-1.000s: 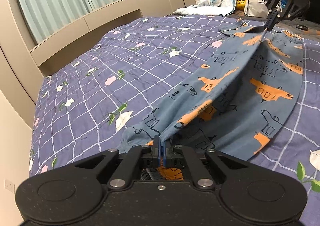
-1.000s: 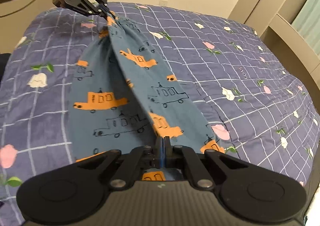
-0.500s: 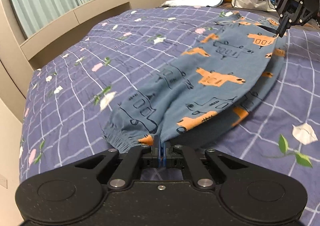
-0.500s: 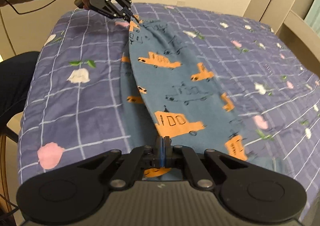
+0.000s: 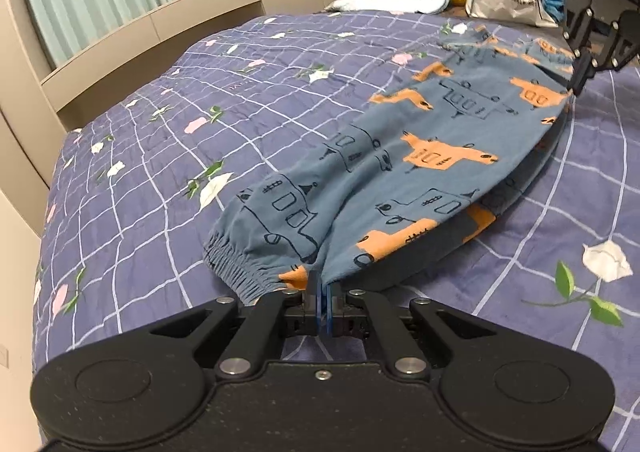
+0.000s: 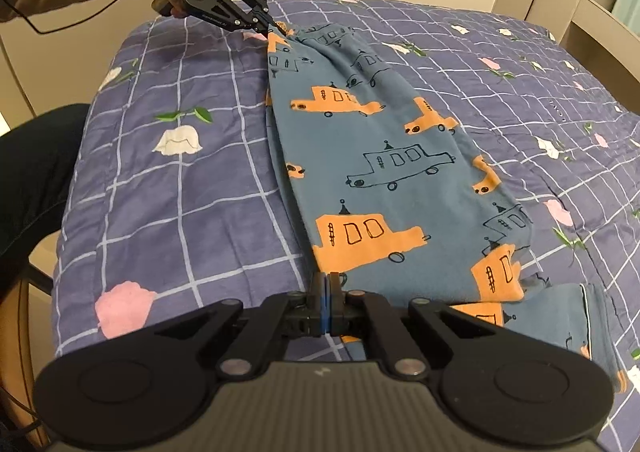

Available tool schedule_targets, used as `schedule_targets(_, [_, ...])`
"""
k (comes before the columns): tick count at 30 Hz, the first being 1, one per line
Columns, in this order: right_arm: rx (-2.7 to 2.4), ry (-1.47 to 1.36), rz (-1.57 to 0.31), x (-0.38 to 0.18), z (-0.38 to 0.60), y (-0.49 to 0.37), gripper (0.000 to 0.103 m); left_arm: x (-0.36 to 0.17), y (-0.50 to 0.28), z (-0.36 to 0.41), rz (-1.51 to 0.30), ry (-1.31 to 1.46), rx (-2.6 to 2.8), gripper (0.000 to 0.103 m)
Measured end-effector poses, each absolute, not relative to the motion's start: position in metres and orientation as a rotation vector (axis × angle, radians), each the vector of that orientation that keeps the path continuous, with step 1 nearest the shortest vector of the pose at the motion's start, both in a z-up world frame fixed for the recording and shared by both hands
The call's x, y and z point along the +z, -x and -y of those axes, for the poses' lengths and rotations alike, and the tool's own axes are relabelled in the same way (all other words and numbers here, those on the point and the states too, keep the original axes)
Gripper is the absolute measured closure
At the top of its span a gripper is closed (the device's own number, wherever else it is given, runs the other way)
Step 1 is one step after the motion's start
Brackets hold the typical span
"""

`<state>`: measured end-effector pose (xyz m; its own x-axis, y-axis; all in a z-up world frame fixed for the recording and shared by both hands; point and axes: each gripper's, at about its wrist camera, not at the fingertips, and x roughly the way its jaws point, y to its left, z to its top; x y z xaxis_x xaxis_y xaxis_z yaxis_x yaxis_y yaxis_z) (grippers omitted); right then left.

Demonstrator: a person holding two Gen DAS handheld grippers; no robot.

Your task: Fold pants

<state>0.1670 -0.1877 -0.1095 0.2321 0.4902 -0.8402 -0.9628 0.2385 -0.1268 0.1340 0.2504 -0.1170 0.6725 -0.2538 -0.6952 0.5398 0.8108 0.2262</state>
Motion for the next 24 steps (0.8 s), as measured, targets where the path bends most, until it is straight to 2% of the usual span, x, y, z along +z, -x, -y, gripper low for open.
schedule_targets(7, [1.131, 0.787, -0.797, -0.124, 0.184, -0.167, 0.103, -0.140, -0.137, -0.235, -0.765, -0.552, -0.496, 0.100])
schedule_targets(16, [1.132, 0.787, -0.824, -0.133, 0.182, -0.172, 0.103, -0.134, -0.134, -0.239, -0.769, -0.535, -0.507, 0.096])
schedule_targets(20, [1.131, 0.792, -0.831, -0.133, 0.181, -0.172, 0.103, -0.128, -0.127, -0.241, -0.773, -0.547, -0.508, 0.088])
schedule_targets(24, [1.131, 0.781, -0.845, -0.130, 0.180, -0.172, 0.100, -0.111, -0.121, -0.248, -0.758, -0.506, -0.506, 0.086])
